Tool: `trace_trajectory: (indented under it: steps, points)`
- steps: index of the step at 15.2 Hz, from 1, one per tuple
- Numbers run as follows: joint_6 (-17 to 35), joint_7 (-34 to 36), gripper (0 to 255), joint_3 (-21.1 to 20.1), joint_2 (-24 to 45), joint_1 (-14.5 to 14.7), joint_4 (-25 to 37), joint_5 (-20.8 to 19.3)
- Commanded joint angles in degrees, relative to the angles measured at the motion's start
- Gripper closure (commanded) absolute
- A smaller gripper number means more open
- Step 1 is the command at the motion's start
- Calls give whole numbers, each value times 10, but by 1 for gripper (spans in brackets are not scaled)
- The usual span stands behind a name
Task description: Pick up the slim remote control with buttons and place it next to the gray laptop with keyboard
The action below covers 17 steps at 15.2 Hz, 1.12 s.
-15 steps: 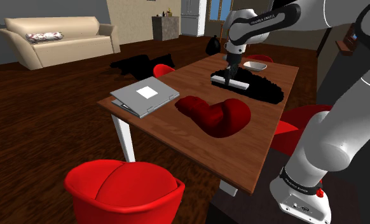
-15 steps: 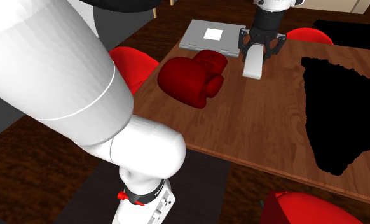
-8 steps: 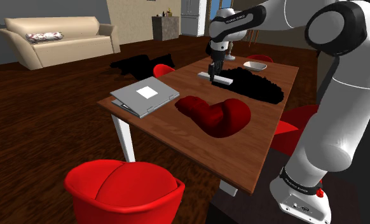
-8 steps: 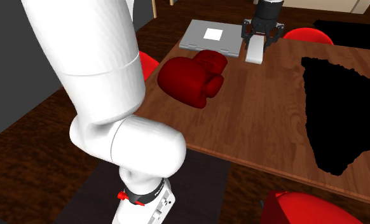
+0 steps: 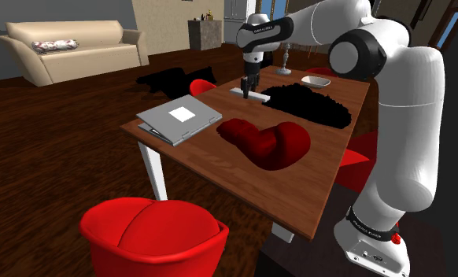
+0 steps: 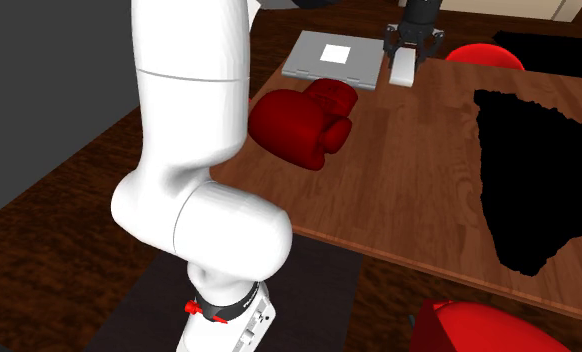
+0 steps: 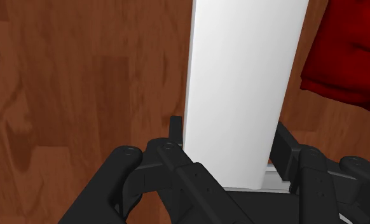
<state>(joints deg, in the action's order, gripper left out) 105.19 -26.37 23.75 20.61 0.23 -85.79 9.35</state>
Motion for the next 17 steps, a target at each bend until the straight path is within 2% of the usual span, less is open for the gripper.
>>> trace_trajectory:
  steps: [1,17]
  points:
    - [12,-1,255,-1,4,0,-7,2]
    - [121,-14,255,-9,33,0,-91,19]
